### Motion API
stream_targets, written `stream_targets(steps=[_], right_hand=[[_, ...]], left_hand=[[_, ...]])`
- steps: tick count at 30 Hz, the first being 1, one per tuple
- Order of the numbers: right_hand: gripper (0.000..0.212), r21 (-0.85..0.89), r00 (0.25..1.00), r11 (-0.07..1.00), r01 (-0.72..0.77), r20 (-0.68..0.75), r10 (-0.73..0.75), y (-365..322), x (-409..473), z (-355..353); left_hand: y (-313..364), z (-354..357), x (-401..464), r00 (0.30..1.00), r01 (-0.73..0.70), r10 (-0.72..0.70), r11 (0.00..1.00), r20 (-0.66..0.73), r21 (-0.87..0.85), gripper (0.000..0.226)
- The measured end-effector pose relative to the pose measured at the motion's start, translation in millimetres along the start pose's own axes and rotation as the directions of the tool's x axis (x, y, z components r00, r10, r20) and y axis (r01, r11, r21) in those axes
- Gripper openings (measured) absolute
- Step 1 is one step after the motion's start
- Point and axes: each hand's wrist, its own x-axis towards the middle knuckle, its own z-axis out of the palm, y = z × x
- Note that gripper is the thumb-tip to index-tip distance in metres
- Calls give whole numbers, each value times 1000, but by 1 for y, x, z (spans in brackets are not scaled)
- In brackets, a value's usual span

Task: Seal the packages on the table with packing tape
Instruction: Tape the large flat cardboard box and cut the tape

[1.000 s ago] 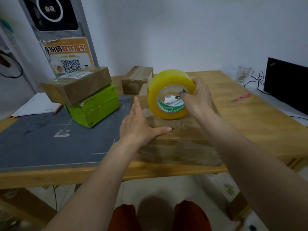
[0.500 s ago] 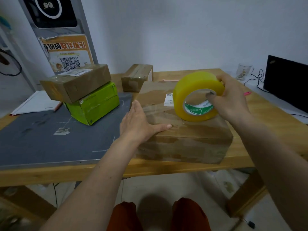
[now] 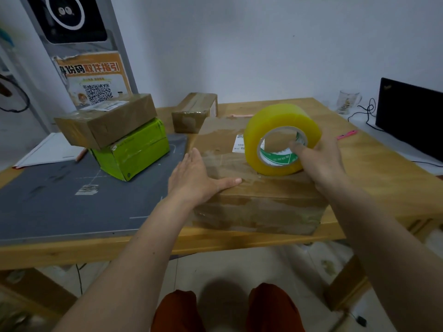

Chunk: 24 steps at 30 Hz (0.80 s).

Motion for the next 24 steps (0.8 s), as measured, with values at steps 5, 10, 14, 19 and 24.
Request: stream_targets(steps=[5, 10, 14, 19, 24], right_hand=[[29, 38, 996, 995, 89, 15, -89, 3, 0, -14], [36, -40, 984, 983, 177, 1, -177, 12, 12, -43], [44, 14, 988, 992, 126, -95, -124, 16, 9, -38], [14, 186, 994, 980, -76, -65, 89, 38, -6, -24], [15, 138, 997, 988, 68, -50, -62, 30, 5, -35]], left_hand=[[0, 0, 0, 1000, 10, -10, 1000, 3, 11, 134], [0, 1, 0, 1000, 9, -9, 1000, 10, 16, 136], [0, 1, -1, 1000, -5, 4, 999, 15, 49, 135], [-1, 0, -1, 998, -27, 20, 992, 57, 124, 143], [0, -2, -1, 996, -28, 16, 990, 83, 141, 142]])
